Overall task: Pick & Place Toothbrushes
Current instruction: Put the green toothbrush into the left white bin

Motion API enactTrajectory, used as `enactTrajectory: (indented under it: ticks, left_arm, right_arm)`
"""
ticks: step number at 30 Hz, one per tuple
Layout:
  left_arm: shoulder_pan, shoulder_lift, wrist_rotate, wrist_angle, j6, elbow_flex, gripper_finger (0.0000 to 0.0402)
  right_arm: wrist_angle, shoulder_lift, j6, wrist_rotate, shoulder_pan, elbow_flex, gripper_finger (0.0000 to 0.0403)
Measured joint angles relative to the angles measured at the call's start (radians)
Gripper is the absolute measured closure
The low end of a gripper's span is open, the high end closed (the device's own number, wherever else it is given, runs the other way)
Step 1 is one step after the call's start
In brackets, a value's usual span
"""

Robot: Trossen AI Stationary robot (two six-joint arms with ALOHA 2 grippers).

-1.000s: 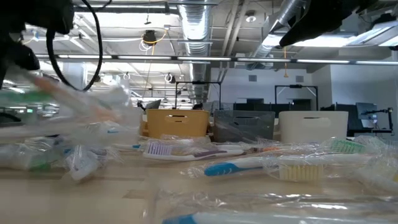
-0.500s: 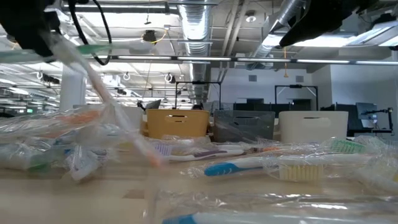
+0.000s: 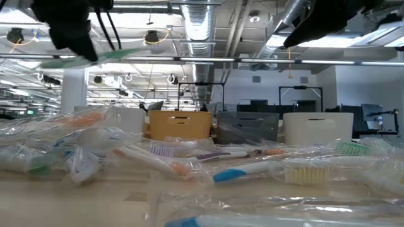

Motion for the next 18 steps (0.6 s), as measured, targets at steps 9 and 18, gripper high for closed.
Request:
enactTrajectory:
  ticks: [9,18]
  left_arm:
    - [0.180,-0.168,-0.157,-0.036,0.093,0.002,0.0387]
    - [0.410,-0.200,-0.163,-0.036,0.191,0.002,0.0387]
  right_arm:
    - [0.005,0.000,0.000,0.000,-0.001,0.000,0.0402]
    - [0.006,0.000,-0.024,0.001,-0.003,0.000,0.0402]
